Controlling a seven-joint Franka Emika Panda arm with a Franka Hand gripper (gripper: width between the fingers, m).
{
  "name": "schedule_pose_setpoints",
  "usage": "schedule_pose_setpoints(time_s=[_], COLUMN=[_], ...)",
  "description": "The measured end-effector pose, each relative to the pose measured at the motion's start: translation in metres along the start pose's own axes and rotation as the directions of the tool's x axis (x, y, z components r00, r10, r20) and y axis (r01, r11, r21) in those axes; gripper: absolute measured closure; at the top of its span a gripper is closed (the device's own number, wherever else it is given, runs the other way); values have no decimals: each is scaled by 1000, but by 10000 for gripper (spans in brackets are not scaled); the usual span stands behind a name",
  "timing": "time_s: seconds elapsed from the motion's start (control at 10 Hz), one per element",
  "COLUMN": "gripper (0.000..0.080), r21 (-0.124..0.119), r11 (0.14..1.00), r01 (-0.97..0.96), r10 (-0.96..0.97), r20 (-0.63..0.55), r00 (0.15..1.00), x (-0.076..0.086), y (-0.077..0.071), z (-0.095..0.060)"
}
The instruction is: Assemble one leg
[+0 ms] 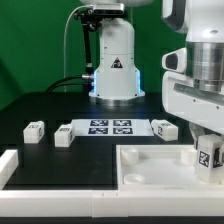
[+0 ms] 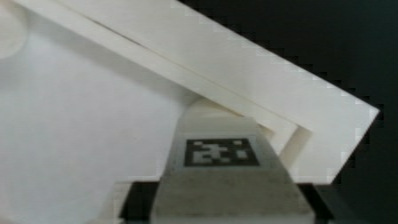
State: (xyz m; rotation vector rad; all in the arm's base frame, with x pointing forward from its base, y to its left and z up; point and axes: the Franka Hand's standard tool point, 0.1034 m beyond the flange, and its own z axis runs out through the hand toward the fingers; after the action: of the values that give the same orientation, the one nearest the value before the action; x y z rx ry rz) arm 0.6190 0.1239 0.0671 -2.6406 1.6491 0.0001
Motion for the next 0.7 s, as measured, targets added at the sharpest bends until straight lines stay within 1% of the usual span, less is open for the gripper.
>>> schedule_pose_setpoints(time_s=[0.1, 0.2, 0.3, 0.4, 0.5, 0.6, 0.7], gripper=[407, 266, 266, 168, 168, 153, 153], r21=[0, 0, -1, -2, -3, -6, -5], r11=[1000, 997, 992, 975, 927, 872, 794], r01=[26, 79, 129, 221, 375, 489, 608], r10=[-26, -79, -129, -221, -375, -489, -608], r20=[0, 0, -2, -2, -2, 0, 2], r00=[1000, 997, 992, 975, 927, 872, 794], x=[0, 0, 0, -1, -1, 0, -2], y=[0, 0, 0, 0, 0, 1, 1], z=[0, 0, 0, 0, 1, 3, 3])
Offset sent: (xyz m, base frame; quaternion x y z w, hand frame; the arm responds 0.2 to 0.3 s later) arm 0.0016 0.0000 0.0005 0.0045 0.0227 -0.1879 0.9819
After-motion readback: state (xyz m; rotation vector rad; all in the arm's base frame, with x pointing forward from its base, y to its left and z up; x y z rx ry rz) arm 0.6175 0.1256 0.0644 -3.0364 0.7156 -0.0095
